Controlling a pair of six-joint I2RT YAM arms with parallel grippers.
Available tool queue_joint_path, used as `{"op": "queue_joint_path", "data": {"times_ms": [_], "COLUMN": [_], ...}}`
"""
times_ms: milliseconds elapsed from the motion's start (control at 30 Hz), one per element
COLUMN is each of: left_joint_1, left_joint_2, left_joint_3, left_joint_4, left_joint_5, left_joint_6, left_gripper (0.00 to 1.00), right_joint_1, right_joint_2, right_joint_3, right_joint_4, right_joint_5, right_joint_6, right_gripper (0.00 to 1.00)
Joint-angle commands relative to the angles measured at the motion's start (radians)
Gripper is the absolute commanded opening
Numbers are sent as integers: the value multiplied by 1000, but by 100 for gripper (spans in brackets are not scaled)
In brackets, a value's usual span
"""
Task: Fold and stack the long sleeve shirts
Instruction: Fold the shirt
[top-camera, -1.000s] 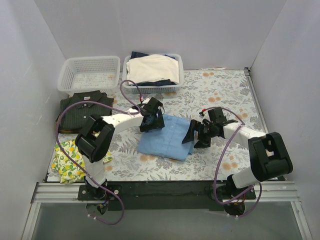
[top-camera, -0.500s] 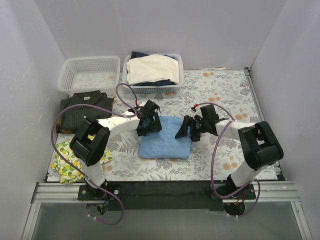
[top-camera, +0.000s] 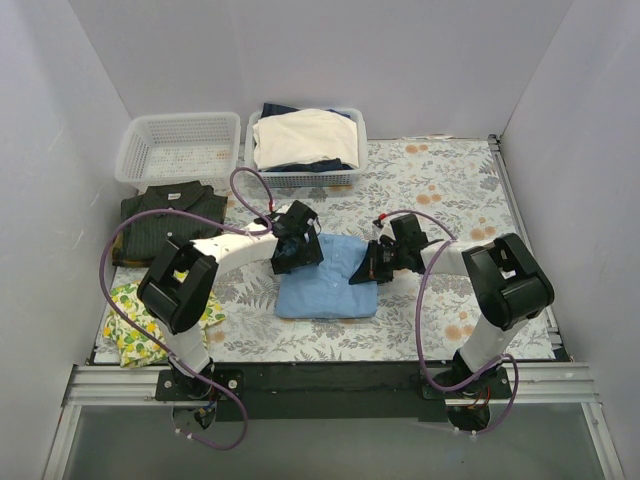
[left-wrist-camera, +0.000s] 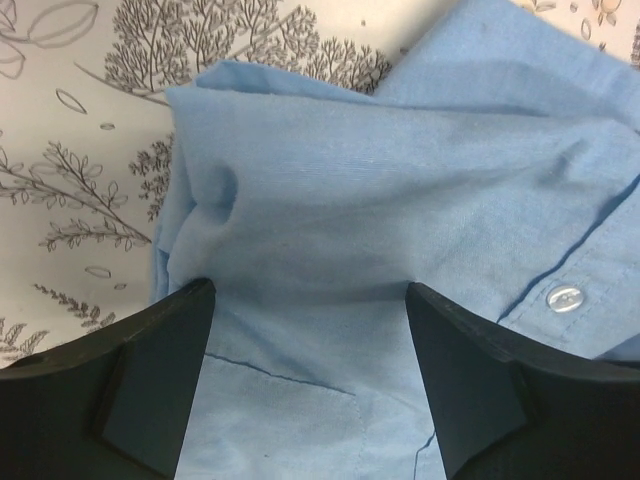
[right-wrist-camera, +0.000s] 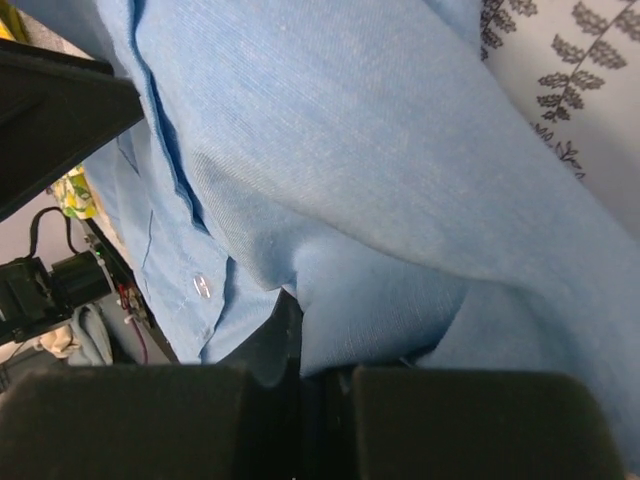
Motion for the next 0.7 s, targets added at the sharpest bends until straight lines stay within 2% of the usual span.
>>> {"op": "queue_joint_path", "data": {"times_ms": [0,167,300,400,433,500,600,667], "left_joint_1": [-5,1,25,58,65,90,119,137], "left_joint_2": [-82,-162,-220,-248,-251,-257,-268,-280], "left_joint_3": [57,209,286,304,319,332,347,349], "left_joint_4": [-120,-226,-259,-266,-271,-276,-276,-274], "left_joint_5": [-12,-119,-141,-129,-126,-121,-109,-98], "left_joint_6": [28,87,118,136,139,154,167,173], "left_gripper": [79,86,88,89,89,89,90,90], "right_joint_1": [23,-17,-56,-61,-61,-61,-52,-28], "right_joint_2": [19,-69,-123,-155,-162,-187,-212,-228], "right_joint_3": [1,85,182,280,303,377,490,526], "right_joint_4": [-269,-490,-630,-719,-759,-794,-886,-922], "right_joint_5": [245,465,675,878,1001,1125,1432,1571], "right_joint_6": [-106,-199,-248,-279,-282,-299,-302,-330], "right_gripper": [1,1,1,1,1,1,1,1]}}
